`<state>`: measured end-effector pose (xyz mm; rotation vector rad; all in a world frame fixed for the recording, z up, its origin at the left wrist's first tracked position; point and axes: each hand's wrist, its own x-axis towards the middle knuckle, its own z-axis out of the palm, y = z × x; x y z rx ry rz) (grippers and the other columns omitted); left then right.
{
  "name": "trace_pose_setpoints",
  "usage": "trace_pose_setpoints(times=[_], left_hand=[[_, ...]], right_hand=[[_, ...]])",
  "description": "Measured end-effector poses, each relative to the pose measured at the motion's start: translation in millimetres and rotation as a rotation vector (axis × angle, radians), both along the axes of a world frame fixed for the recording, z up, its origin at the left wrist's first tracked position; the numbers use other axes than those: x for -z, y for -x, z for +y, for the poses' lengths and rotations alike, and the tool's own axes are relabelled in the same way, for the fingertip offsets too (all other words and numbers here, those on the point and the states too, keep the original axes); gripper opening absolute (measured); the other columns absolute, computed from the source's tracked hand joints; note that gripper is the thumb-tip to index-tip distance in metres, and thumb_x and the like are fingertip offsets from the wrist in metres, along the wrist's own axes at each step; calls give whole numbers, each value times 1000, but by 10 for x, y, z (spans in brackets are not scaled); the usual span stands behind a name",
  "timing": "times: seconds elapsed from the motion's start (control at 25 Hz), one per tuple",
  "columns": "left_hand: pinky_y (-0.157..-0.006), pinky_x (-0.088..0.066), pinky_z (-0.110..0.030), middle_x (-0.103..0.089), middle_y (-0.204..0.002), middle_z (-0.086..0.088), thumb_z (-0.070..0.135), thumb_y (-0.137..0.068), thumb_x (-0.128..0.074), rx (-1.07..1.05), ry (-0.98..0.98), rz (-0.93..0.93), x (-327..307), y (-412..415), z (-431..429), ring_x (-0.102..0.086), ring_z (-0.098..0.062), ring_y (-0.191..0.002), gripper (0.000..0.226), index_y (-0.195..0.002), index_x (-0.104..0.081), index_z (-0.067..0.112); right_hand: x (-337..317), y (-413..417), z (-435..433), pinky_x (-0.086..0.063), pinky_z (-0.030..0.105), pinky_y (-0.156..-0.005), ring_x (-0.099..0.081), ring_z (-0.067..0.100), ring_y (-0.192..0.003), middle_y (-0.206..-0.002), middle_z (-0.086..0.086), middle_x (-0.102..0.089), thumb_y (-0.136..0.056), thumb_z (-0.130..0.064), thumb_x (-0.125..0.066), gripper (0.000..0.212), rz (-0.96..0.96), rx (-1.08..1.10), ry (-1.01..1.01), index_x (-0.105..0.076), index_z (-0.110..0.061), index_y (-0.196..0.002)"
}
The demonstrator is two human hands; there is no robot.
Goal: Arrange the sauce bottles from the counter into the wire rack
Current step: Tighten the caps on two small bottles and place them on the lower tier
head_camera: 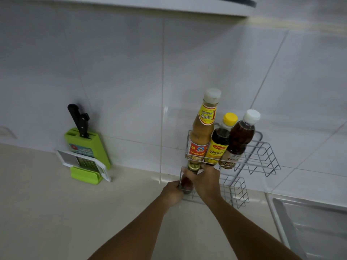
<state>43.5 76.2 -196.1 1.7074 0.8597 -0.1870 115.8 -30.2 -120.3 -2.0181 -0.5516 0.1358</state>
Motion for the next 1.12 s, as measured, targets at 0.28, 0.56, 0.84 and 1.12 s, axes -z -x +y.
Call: trace_pose_setpoints(times=[0.28, 0.56, 0.84, 1.12], left_hand=[[-100, -51, -37, -72, -119, -1, 14, -86, -47, 20, -13, 2, -171, 80, -54, -66, -24, -110, 42, -120, -70, 23], [-100, -49, -35, -70, -124, -3, 6, -90, -46, 47, 10, 2, -188, 77, -88, -64, -24, -112, 45, -127, -66, 21], [-94, -41, -24, -54, -136, -8, 6, -97, -47, 66, -31, 51, -339, 290, 38, -54, -22, -118, 32, -126, -60, 10], [-102, -46, -26, -55, -143, -10, 6, -93, -52, 264, -138, 133, -636, 863, 175, -55, -26, -129, 49, -141, -54, 13]], right_hand=[[86, -25, 44, -47, 23, -83, -69, 20, -99, -111, 7, -76, -88, -28, -80, 39, 83, -82, 172, -69, -7, -119], [66, -37, 38, -48, 25, -87, -71, 27, -108, -116, 11, -75, -90, -25, -78, 36, 92, -122, 201, -69, -5, -119], [13, -49, -27, -42, 26, -91, -63, 32, -124, -134, 14, -67, -88, -12, -79, 57, 180, -140, 255, -54, -5, -138], [-134, 271, -161, -50, 31, -89, -66, 31, -120, -150, 13, -55, -93, -6, -64, 73, 329, -93, 222, -30, -10, -158]])
